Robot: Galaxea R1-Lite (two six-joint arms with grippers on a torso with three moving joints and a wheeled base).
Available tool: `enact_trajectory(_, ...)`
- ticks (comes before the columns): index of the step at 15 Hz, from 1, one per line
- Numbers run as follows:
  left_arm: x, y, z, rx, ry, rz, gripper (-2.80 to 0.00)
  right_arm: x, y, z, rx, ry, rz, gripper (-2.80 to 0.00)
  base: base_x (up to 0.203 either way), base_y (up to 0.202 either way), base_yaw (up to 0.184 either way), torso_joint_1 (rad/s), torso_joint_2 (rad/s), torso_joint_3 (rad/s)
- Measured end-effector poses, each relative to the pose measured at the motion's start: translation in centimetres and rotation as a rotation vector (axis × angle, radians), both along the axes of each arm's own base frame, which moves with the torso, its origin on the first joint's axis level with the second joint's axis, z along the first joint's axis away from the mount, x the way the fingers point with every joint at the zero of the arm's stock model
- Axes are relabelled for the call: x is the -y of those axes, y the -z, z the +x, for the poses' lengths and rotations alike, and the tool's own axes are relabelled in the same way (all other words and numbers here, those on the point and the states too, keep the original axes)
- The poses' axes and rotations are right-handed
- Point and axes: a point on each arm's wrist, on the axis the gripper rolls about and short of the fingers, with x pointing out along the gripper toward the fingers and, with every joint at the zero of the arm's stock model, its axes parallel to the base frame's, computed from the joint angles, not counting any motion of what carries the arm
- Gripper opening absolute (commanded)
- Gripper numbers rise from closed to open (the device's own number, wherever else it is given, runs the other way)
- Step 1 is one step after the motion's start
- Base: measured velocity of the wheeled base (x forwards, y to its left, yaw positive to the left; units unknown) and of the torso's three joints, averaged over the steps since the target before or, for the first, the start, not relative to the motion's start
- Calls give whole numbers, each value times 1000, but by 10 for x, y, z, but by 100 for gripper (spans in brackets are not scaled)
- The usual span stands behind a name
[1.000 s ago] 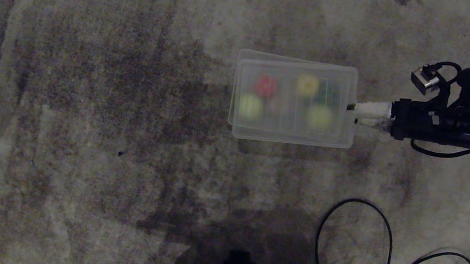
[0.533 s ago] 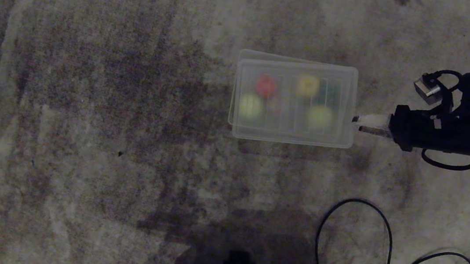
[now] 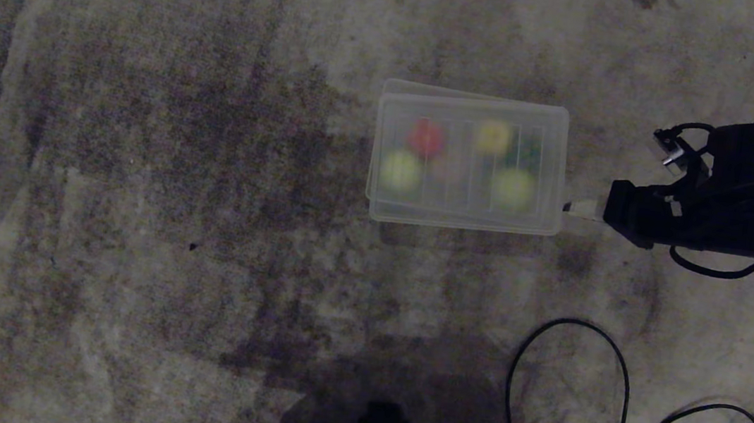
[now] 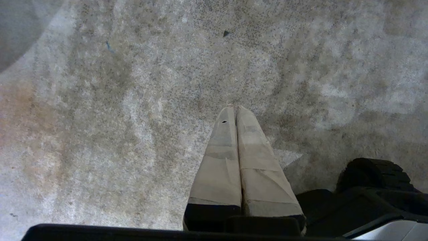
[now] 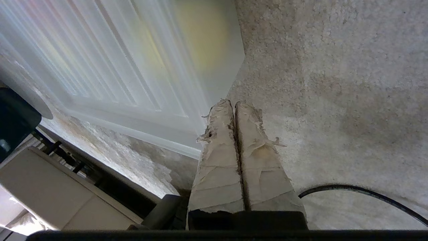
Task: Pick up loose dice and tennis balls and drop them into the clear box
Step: Close the lid
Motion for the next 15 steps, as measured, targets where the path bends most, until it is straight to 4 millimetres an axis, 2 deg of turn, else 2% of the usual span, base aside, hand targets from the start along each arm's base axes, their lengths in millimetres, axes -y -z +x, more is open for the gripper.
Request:
enact_trajectory(9,0,0,0,0,-1,0,-280,-17,-1,18,19,-41,8,-280,0,0,0,0,0,0)
enact_trajectory(15,0,0,0,0,0,0,-280,-15,4,24,9,-35,2,-280,0,0,0,0,0,0)
